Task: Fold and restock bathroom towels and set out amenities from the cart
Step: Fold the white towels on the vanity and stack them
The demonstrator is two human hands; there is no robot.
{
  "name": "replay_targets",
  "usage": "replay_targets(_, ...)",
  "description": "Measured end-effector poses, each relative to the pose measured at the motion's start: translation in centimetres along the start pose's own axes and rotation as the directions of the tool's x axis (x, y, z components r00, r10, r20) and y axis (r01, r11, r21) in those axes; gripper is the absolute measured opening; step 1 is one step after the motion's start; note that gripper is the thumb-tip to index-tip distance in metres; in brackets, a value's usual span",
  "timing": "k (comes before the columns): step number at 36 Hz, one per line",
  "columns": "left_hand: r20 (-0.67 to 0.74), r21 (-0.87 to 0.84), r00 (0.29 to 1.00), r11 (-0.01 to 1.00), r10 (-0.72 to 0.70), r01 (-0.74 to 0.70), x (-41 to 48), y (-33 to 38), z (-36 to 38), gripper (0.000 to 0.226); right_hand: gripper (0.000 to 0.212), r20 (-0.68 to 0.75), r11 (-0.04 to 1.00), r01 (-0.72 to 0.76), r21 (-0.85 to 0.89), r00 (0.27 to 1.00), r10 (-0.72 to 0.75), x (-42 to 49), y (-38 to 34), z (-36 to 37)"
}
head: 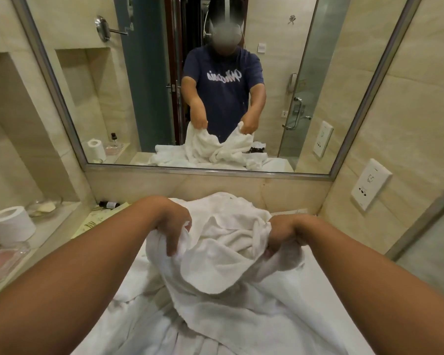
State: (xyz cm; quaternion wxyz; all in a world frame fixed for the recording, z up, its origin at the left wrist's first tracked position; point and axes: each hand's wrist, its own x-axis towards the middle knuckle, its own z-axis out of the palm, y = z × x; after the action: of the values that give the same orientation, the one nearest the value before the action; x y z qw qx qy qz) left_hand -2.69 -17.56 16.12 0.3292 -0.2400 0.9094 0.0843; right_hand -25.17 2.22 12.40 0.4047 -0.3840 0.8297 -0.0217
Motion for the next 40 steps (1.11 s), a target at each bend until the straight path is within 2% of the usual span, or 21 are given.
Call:
replay_targets(2,0.001,-0.213,0.998,0.975,0.068,-0.067,-0.1,-0.4,0.4,0.03,0.058,0.18,0.968,-0.014,0.25,0.983,-0.032,-0.8,0.4,-0.5)
replay_targets(3,-0.006,-0.365,0.995,0.926,0.103,-0.098,-0.1,-0.7,0.6,0.029,0.056,0.243,0.944,-0.013,0.329,0.967,-0.071,-1.5,0.5,-0.7)
replay_targets(4,-0.037,-0.523,0.99,0.842,0.134,-0.134,-0.1,-1.0,0.8,0.03,0.056,0.244,0.909,-0.012,0.416,0.965,-0.099,-1.6,0.5,-1.0)
replay_targets(5,-0.111,-0.658,0.986,0.734,0.126,-0.168,0.1,-1.4,0.9,0.028,0.06,0.175,0.854,-0.004,0.521,0.979,-0.102,-1.8,0.4,-1.1)
replay_targets(6,-0.224,-0.778,0.973,0.593,0.051,-0.21,0.3,-1.7,0.9,0.023,0.068,0.032,0.758,0.008,0.653,0.999,-0.038,-1.7,0.3,-1.3)
replay_targets(7,-0.322,-0.873,0.938,0.424,-0.13,-0.241,0.9,-2.0,0.8,0.02,0.073,-0.126,0.598,0.057,0.8,0.989,0.075,-0.8,0.5,-1.6)
replay_targets(8,-0.349,-0.931,0.863,0.237,-0.365,-0.277,1.7,-2.4,0.7,0.026,0.071,-0.248,0.4,0.143,0.905,0.942,0.225,0.1,0.6,-2.0)
replay_targets(9,-0.278,-0.951,0.768,0.053,-0.577,-0.305,2.4,-2.7,0.7,0.031,0.066,-0.31,0.209,0.247,0.946,0.878,0.365,1.1,0.8,-2.2)
replay_targets(10,-0.186,-0.934,0.687,-0.091,-0.702,-0.346,2.7,-2.9,0.8,0.033,0.064,-0.327,0.069,0.333,0.94,0.829,0.453,2.2,1.3,-2.4)
replay_targets(11,-0.11,-0.918,0.653,-0.176,-0.749,-0.356,2.8,-3.0,0.9,0.032,0.063,-0.314,-0.014,0.37,0.929,0.809,0.497,3.4,1.9,-2.5)
replay_targets(13,-0.061,-0.922,0.662,-0.212,-0.747,-0.325,3.3,-3.1,1.5,0.034,0.061,-0.297,-0.075,0.379,0.922,0.82,0.488,6.2,3.5,-2.4)
replay_targets(14,-0.054,-0.931,0.672,-0.206,-0.738,-0.3,3.6,-3.0,1.8,0.035,0.059,-0.299,-0.074,0.373,0.925,0.833,0.466,7.3,4.1,-2.3)
replay_targets(17,-0.084,-0.947,0.683,-0.155,-0.725,-0.281,3.9,-1.7,2.1,0.03,0.041,-0.338,0.031,0.361,0.932,0.835,0.435,4.6,1.8,-1.4)
replay_targets(20,-0.09,-0.934,0.754,-0.207,-0.65,-0.291,4.2,-0.2,2.2,0.033,0.027,-0.441,0.161,0.412,0.897,0.807,0.394,1.9,-1.3,-0.3)
replay_targets(23,-0.118,-0.923,0.859,-0.265,-0.499,-0.28,3.7,1.4,2.2,0.043,0.033,-0.56,0.327,0.464,0.824,0.753,0.344,1.7,-2.6,0.9)
replay_targets(25,-0.141,-0.928,0.893,-0.257,-0.427,-0.269,3.4,2.5,2.1,0.048,0.038,-0.623,0.424,0.477,0.77,0.704,0.34,1.5,-3.5,1.5)
replay_targets(28,-0.191,-0.936,0.918,-0.218,-0.347,-0.277,2.5,4.6,1.8,0.022,0.022,-0.706,0.548,0.502,0.669,0.66,0.258,1.0,-5.1,2.8)
replay_targets(29,-0.201,-0.939,0.92,-0.201,-0.336,-0.278,2.3,5.3,1.8,0.016,0.024,-0.724,0.579,0.509,0.638,0.652,0.225,0.9,-5.6,3.3)
replay_targets(33,-0.273,-0.913,0.88,-0.184,-0.39,-0.365,2.6,6.7,2.1,0.017,0.046,-0.773,0.659,0.565,0.495,0.633,0.037,0.7,-6.9,5.7)
replay_targets(36,-0.311,-0.894,0.84,-0.164,-0.445,-0.418,2.6,7.2,2.4,0.022,0.042,-0.767,0.679,0.599,0.425,0.636,-0.081,0.0,-7.5,7.1)
replay_targets(40,-0.336,-0.868,0.765,-0.134,-0.55,-0.478,2.7,7.8,3.0,0.017,0.046,-0.76,0.692,0.6,0.403,0.64,-0.112,-0.2,-7.6,8.0)
